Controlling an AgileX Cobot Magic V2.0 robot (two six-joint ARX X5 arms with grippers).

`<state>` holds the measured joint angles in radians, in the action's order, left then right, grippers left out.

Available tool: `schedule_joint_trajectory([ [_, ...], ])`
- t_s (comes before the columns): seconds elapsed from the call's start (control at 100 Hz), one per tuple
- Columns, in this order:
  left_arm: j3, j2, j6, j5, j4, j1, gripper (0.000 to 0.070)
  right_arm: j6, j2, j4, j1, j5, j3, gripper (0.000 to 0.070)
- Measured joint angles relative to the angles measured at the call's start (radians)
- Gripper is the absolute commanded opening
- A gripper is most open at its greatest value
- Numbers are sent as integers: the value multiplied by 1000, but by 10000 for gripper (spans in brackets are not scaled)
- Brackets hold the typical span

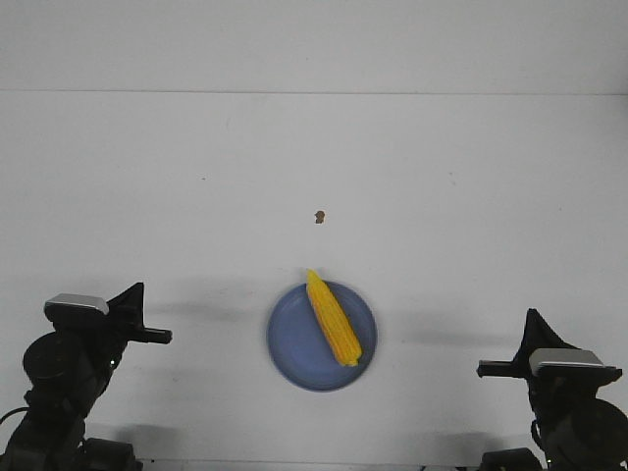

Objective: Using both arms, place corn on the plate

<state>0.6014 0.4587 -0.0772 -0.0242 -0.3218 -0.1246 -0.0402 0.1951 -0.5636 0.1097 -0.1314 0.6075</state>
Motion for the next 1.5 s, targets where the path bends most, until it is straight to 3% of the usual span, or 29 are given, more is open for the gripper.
schedule_joint_trajectory([
  [0.55,0,-59,1,0,3,0,15,0,0,0,0,0,0,12],
  [0.83,-212,-205,27,0,336,0,15,0,0,0,0,0,0,12],
  [0.94,-324,-261,40,0,410,0,15,0,0,0,0,0,0,12],
  [1.5,-560,-454,54,0,441,37,15,0,0,0,0,0,0,12],
])
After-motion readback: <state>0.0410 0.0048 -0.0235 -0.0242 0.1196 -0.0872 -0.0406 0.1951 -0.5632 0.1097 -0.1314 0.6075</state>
